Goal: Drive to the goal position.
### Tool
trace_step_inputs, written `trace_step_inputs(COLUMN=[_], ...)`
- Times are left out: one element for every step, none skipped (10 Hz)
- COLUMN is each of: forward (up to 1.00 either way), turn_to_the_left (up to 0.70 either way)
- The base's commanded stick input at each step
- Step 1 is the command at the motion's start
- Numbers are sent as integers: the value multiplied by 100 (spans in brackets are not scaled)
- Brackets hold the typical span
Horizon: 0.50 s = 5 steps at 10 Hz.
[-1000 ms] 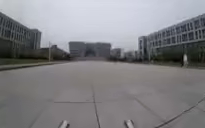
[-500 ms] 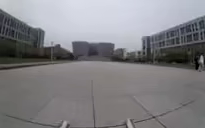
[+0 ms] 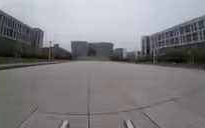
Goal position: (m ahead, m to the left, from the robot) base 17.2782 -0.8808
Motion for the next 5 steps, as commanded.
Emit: trace_step_inputs(forward=[100,100,100,100,100], turn_to_the_left=[0,0,0,0,0])
